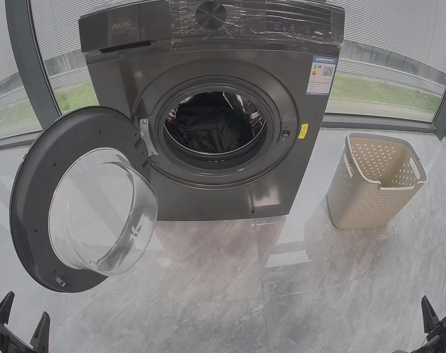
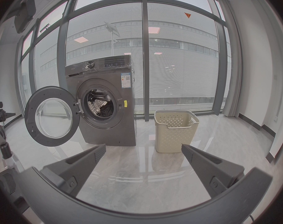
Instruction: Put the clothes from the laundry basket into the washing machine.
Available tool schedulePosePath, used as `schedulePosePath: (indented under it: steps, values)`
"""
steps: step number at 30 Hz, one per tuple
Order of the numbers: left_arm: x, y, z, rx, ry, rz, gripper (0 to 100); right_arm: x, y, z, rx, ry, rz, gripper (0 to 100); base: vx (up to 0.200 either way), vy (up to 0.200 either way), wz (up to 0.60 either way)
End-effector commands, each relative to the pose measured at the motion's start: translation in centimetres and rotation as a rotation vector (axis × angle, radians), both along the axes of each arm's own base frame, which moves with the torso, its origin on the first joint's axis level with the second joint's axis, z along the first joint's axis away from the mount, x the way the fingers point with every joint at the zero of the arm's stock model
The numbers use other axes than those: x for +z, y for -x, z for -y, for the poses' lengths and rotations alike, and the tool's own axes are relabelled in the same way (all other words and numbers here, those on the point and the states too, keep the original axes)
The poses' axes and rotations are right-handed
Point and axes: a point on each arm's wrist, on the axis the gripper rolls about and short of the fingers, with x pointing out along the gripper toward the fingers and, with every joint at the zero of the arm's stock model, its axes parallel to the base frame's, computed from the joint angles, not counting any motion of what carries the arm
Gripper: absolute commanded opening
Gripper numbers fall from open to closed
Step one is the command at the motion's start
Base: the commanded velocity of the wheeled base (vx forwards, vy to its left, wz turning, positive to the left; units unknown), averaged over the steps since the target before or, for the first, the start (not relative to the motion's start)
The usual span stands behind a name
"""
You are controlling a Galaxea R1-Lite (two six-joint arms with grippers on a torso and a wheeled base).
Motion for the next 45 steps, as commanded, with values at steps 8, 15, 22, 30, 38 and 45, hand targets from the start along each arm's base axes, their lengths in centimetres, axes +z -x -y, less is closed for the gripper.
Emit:
schedulePosePath:
  steps: [8,15,22,30,38,45]
  values:
    - [-0.5,0.0,0.0,0.000,0.000,-0.005,100,-0.3,0.0,0.0,-0.001,0.000,0.000,100,0.000,0.200,0.00]
    - [-0.5,0.0,0.0,0.003,-0.002,-0.005,100,-0.3,0.0,0.0,0.001,0.000,0.000,100,0.000,0.086,0.00]
    - [-0.5,0.0,0.0,-0.003,-0.004,-0.008,100,-0.3,0.0,0.0,-0.001,0.001,0.000,100,0.000,0.000,0.00]
    - [-0.1,0.1,0.0,-0.005,-0.033,0.018,100,-0.3,0.0,0.0,0.001,0.000,0.002,100,0.000,0.000,0.00]
    - [5.4,-0.5,-0.2,-0.145,-0.018,0.020,100,-0.3,0.0,0.0,0.001,0.001,0.000,100,0.000,0.000,0.00]
    - [6.8,-4.4,1.0,-0.249,0.054,-0.219,100,-0.3,0.0,0.0,-0.001,0.000,0.000,100,0.000,0.000,0.00]
